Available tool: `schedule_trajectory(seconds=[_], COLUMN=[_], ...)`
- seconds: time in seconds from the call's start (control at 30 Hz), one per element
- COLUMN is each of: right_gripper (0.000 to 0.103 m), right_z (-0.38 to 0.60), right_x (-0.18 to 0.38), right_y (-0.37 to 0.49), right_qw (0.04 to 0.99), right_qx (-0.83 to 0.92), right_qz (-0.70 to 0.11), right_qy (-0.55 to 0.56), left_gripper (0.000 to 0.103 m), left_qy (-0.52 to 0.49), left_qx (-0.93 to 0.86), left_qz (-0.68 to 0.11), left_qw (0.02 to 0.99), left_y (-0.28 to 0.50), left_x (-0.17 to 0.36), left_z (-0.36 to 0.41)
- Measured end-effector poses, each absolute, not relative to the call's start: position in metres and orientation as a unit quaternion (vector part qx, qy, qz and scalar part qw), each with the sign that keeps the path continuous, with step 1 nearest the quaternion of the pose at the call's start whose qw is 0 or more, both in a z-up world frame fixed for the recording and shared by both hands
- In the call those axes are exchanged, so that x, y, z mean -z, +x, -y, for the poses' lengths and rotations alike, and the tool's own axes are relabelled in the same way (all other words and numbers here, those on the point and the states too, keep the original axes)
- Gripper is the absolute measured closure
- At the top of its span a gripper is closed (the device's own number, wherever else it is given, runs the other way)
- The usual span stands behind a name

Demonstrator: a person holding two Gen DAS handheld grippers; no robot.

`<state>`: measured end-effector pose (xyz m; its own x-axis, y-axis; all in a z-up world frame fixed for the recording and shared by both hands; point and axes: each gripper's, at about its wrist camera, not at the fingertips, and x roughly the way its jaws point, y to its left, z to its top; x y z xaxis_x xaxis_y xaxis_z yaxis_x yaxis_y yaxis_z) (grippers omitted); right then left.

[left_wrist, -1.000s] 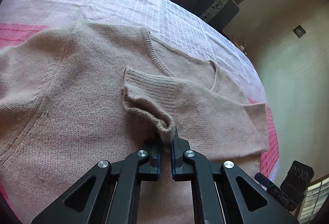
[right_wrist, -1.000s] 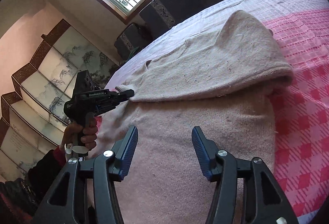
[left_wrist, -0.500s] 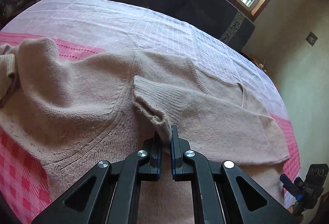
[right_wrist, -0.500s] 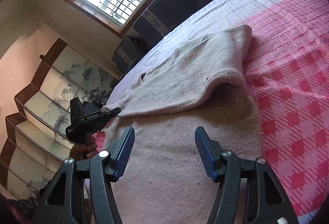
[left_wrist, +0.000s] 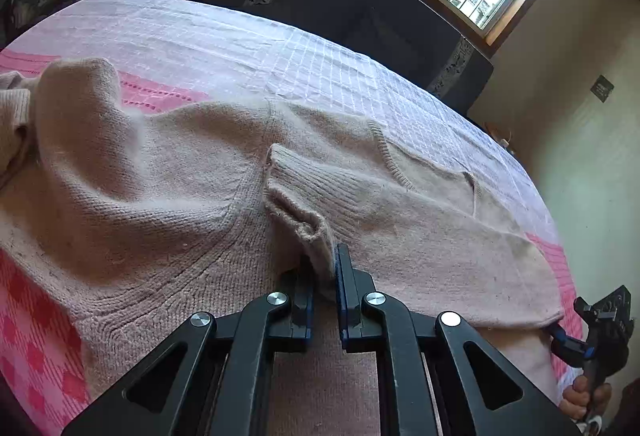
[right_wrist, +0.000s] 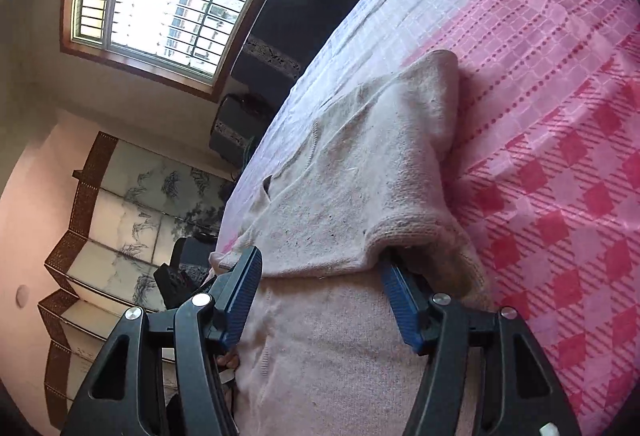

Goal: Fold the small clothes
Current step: 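Grasp the other sleeve cuff with the left gripper, then carry the held sleeve across the sweater body and open the left gripper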

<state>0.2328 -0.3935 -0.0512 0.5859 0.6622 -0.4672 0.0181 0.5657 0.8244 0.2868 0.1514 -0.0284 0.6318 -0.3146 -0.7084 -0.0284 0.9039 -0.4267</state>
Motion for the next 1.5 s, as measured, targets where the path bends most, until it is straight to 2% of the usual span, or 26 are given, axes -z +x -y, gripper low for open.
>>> schedule_trajectory(seconds=[0.1,0.17,0.23,0.3,0.37,0.4,0.53,0.67,0.73,0.77,0.87,0.9,1.0,1.1,1.27,1.37,1.43,1.5], right_gripper=[0.048,0.059,0.081,0.088,0.086,0.081,0.080,0.076,0.065,0.063,0.062,0.063,0.092,0.096,0.096,0.096,0.089,0.089], right_z=[0.411,0.419,0.415,0.415,0.415,0.415,0.418,0.425,0.427,0.427,0.419,0.415,0.396,0.382,0.399,0.419,0.436,0.434], right_x=[0.053,0.058,0.060,0.060,0.061,0.057,0.008,0.003,0.010,0.015,0.030,0.029,0.034,0.026,0.026,0.019,0.005,-0.007], right_y=[0.225,0.219,0.218,0.214,0.212,0.208,0.207,0.274,0.303,0.315,0.329,0.331,0.341,0.347,0.354,0.348,0.336,0.318], right_qw=[0.798,0.798,0.811,0.818,0.804,0.807,0.874,0.868,0.868,0.866,0.861,0.870,0.870,0.886,0.892,0.896,0.903,0.905], right_qx=[-0.131,-0.101,-0.085,-0.075,-0.106,-0.118,-0.109,-0.107,-0.082,-0.064,-0.062,-0.057,-0.072,-0.052,-0.039,-0.037,-0.047,-0.083], right_qz=[-0.367,-0.362,-0.375,-0.378,-0.385,-0.386,-0.347,-0.417,-0.441,-0.456,-0.474,-0.466,-0.478,-0.461,-0.451,-0.437,-0.409,-0.390], right_qy=[0.459,0.471,0.441,0.427,0.442,0.432,0.322,0.247,0.213,0.198,0.171,0.153,0.101,0.016,0.006,0.061,0.124,0.148], left_gripper=[0.091,0.091,0.091,0.091,0.091,0.091,0.091,0.091,0.091,0.091,0.091,0.091,0.091,0.091,0.090,0.090,0.090,0.090], left_qy=[-0.187,-0.184,-0.190,-0.210,-0.227,-0.225,-0.208,-0.213,-0.216,-0.217,-0.216,-0.215,-0.220,-0.222,-0.220,-0.221,-0.221,-0.220], left_qx=[0.069,0.060,0.043,0.031,0.034,0.032,0.024,0.024,0.026,0.026,0.026,0.026,0.028,0.029,0.029,0.029,0.030,0.029], left_qz=[-0.419,-0.418,-0.414,-0.409,-0.408,-0.408,-0.408,-0.406,-0.406,-0.406,-0.405,-0.406,-0.405,-0.404,-0.404,-0.404,-0.404,-0.404], left_qw=[0.886,0.888,0.889,0.887,0.884,0.884,0.889,0.888,0.888,0.887,0.888,0.888,0.887,0.887,0.887,0.887,0.887,0.887], left_y=[0.287,0.286,0.285,0.283,0.283,0.283,0.282,0.281,0.282,0.282,0.282,0.282,0.282,0.282,0.281,0.281,0.280,0.280], left_x=[0.027,0.026,0.026,0.027,0.029,0.029,0.027,0.028,0.028,0.029,0.029,0.029,0.029,0.029,0.029,0.029,0.029,0.029], left_z=[-0.148,-0.148,-0.151,-0.160,-0.166,-0.166,-0.160,-0.160,-0.161,-0.161,-0.161,-0.161,-0.162,-0.162,-0.163,-0.163,-0.163,-0.163])
